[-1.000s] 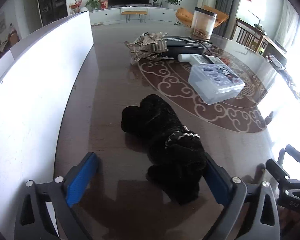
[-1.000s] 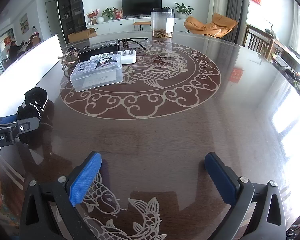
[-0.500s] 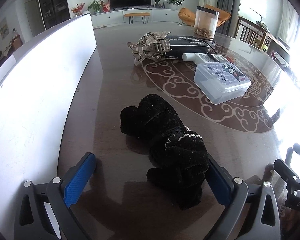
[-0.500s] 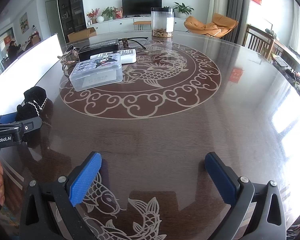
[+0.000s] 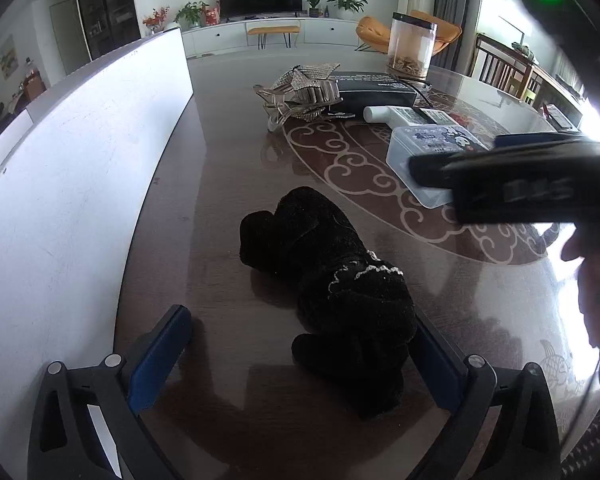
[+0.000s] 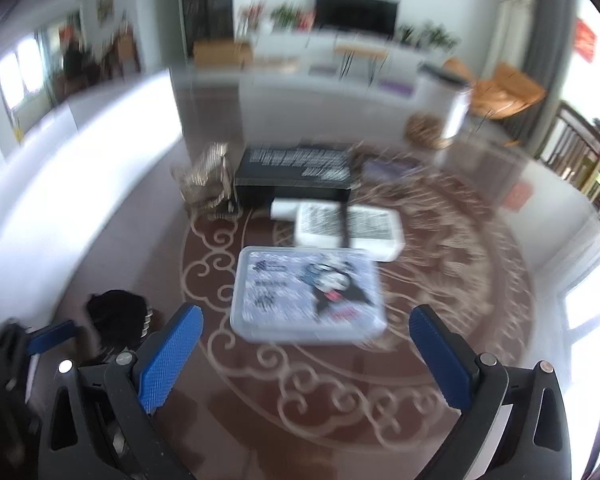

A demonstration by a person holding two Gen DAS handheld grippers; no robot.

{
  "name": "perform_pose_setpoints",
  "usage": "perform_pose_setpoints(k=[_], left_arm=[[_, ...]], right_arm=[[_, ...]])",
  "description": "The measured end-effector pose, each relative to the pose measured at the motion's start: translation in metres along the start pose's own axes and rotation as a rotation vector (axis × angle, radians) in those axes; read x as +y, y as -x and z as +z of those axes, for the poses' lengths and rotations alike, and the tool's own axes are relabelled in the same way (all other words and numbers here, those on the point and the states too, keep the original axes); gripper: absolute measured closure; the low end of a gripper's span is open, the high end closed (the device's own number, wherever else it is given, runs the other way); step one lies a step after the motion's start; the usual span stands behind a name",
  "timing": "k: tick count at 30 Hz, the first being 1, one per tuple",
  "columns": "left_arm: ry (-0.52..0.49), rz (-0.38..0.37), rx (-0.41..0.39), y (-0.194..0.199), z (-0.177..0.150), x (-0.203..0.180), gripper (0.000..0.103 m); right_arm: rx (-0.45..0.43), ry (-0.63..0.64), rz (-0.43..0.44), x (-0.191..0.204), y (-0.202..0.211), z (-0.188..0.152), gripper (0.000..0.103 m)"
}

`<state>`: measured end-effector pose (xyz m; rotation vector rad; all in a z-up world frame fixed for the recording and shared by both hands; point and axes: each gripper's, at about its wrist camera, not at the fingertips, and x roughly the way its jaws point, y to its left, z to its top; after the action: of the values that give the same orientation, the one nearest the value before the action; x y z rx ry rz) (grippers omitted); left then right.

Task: Organize objects
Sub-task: 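Grasp the clear cartoon-printed plastic box with the right tool, then grasp the black knit plush with the left tool while the right tool lifts the box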

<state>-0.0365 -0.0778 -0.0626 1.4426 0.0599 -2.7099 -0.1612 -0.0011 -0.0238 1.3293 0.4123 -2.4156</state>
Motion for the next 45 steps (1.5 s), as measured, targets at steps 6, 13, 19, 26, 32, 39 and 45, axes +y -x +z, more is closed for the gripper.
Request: perform_pose_setpoints(k=[6, 13, 19, 26, 32, 39, 45], left_arm=[[-0.001, -0.001, -0.001, 0.001, 0.0, 0.0, 0.0], [-0.001, 0.0, -0.001, 0.001, 0.0, -0.001, 0.0], [-0.002, -0.001, -0.001, 0.0, -0.001, -0.001, 0.0], [-0.002, 0.0, -0.001, 0.0, -0.001, -0.001, 0.0], [-0.002, -0.001, 0.0, 0.001, -0.001, -0.001, 0.0], [-0.003, 0.0, 0.0, 0.001, -0.001, -0.001, 0.0], [-0.005, -0.007, 0.005, 0.001, 0.0, -0.001, 0.0]], right_arm=[[-0.041, -0.146, -0.084, -0.039, 0.0, -0.023, 0.005], [-0.04, -0.317, -0.174, -0.117, 0.037, -0.118, 0.005], [-0.098, -0.459, 0.011, -0.12, 0.058, -0.096, 0.004], [0.006, -0.59, 0.002, -0.098, -0.009, -0.028, 0.003], [0.017, -0.378, -0.08, -0.084, -0.012, -0.025, 0.035], [-0.033, -0.349, -0.034, -0.106, 0.024, -0.082, 0.041], [-0.038, -0.287, -0.003, -0.097, 0.056, -0.14, 0.041]])
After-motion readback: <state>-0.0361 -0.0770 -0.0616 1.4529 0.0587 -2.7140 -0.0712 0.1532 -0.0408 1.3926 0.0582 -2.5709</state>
